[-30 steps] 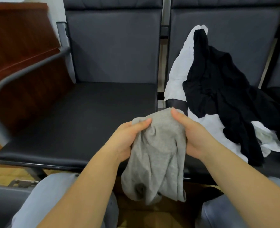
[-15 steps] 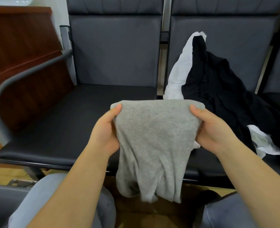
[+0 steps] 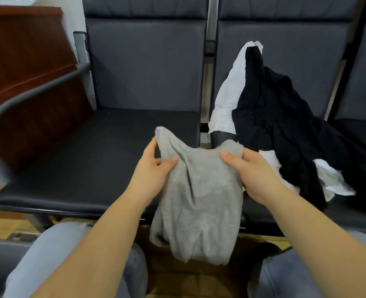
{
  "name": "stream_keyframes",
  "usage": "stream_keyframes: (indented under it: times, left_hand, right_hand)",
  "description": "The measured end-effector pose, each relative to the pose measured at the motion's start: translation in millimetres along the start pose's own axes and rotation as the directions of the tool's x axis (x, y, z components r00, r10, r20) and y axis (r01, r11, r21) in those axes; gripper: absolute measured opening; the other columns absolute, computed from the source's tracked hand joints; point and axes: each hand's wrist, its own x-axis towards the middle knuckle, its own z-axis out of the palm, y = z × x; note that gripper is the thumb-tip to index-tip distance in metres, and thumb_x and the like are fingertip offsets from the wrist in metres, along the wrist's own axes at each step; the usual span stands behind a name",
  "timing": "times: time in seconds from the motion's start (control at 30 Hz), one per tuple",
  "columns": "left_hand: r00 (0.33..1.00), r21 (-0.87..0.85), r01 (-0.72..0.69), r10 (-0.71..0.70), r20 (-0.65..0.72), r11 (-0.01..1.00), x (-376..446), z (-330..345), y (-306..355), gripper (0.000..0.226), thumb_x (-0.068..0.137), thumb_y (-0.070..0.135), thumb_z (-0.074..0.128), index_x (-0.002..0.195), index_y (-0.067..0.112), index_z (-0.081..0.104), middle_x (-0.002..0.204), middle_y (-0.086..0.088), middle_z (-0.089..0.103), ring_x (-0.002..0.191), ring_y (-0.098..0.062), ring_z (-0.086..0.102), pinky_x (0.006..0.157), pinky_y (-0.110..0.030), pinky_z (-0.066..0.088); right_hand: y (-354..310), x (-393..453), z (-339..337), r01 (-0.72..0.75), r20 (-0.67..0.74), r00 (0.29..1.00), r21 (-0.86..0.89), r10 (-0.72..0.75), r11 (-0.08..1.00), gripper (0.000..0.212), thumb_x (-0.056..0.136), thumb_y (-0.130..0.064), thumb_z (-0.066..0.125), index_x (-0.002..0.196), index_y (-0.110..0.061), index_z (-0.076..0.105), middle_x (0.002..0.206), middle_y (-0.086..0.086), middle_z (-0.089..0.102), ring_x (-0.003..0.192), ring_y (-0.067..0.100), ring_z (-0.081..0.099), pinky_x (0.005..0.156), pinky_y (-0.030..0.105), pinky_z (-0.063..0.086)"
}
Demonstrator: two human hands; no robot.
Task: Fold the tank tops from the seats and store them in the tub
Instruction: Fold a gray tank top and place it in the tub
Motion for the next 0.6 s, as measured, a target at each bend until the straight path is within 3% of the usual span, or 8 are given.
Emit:
stream_keyframes:
  times: [0.07,0.1,0.17,0.27,0.4,0.5,0.57,0.6]
  left_hand:
    - [1.0,0.017,-0.014,0.014,0.001,1.0,-0.1,3.8,-4.0,0.078,0.096,0.02,0.057,0.15,0.045,0.007,0.098,0.0,0.073,0.091,-0.014,0.07,0.075,-0.025,0.053]
    - [0.999,0.019,-0.041,0.041,0.004,0.999,-0.4,5.9,-5.6,0.078,0.097,0.018,0.055,0.149,0.048,0.006,0.107,0.0,0.072,0.097,-0.015,0.069,0.082,-0.027,0.054]
    - [0.992,0.034,-0.124,0.123,0.026,0.992,-3.1,10.0,-8.4,0.059,0.1,0.014,0.05,0.145,0.046,0.028,0.132,0.015,0.057,0.118,0.0,0.055,0.096,-0.017,0.045]
    - [0.987,0.035,-0.147,0.144,0.068,0.989,-19.0,15.4,-8.7,0.029,0.1,0.016,0.048,0.12,0.032,0.063,0.115,0.017,0.066,0.108,0.01,0.057,0.082,-0.004,0.044]
    - [0.962,-0.105,-0.11,0.133,0.24,0.988,-47.6,23.9,-6.3,0.026,0.092,0.036,0.054,0.101,0.017,0.071,0.096,0.003,0.074,0.096,-0.01,0.068,0.081,-0.02,0.053]
    - [0.978,-0.118,-0.081,0.101,0.181,0.99,-58.5,24.5,-0.8,0.04,0.088,0.048,0.055,0.098,0.013,0.072,0.098,-0.013,0.072,0.097,-0.03,0.068,0.091,-0.046,0.054]
    - [0.994,-0.258,0.039,-0.012,0.104,0.965,-62.2,20.9,5.1,0.038,0.092,0.043,0.05,0.098,0.012,0.072,0.098,-0.009,0.074,0.096,-0.025,0.07,0.095,-0.046,0.052]
    - [0.993,-0.354,0.106,-0.079,0.09,0.929,-62.3,18.5,9.5,0.036,0.095,0.041,0.049,0.099,0.013,0.071,0.099,-0.007,0.075,0.098,-0.022,0.07,0.097,-0.044,0.05]
  right_hand:
    - [1.2,-2.2,8.6,0.056,0.002,0.998,-0.152,-0.056,0.987,0.015,0.088,-0.028,0.067,0.095,-0.015,0.071,0.092,0.001,0.075,0.09,0.017,0.071,0.081,0.034,0.058]
    - [-0.3,-3.8,12.2,0.079,0.006,0.997,-0.189,-0.079,0.979,0.016,0.087,-0.028,0.069,0.094,-0.014,0.071,0.091,0.0,0.075,0.088,0.015,0.071,0.079,0.033,0.058]
    - [-3.0,-5.9,18.0,0.122,0.003,0.992,-0.199,-0.123,0.972,0.015,0.086,-0.026,0.07,0.095,-0.015,0.07,0.09,-0.001,0.074,0.085,0.013,0.071,0.076,0.031,0.058]
    - [-5.5,-9.2,27.1,0.145,-0.019,0.989,-0.122,-0.149,0.982,0.017,0.087,-0.025,0.069,0.098,-0.013,0.068,0.093,0.003,0.073,0.088,0.016,0.07,0.08,0.036,0.058]
    - [-14.7,-19.5,44.9,0.225,0.002,0.973,-0.215,-0.23,0.95,0.021,0.091,-0.03,0.063,0.089,-0.01,0.068,0.088,0.011,0.071,0.085,0.023,0.068,0.079,0.043,0.054]
    - [-29.8,-34.2,53.9,0.3,0.067,0.954,-0.228,-0.293,0.926,0.027,0.092,-0.033,0.06,0.071,-0.018,0.068,0.07,0.003,0.067,0.068,0.011,0.063,0.071,0.027,0.052]
    - [-40.2,-40.4,52.6,0.315,0.041,0.949,-0.186,-0.313,0.931,0.033,0.093,-0.038,0.056,0.062,-0.028,0.064,0.063,-0.008,0.06,0.06,0.002,0.055,0.064,0.014,0.046]
    - [-40.7,-38.3,50.6,0.301,0.012,0.953,-0.169,-0.303,0.939,0.029,0.094,-0.042,0.052,0.071,-0.03,0.066,0.072,-0.014,0.062,0.065,-0.001,0.056,0.068,0.013,0.047]
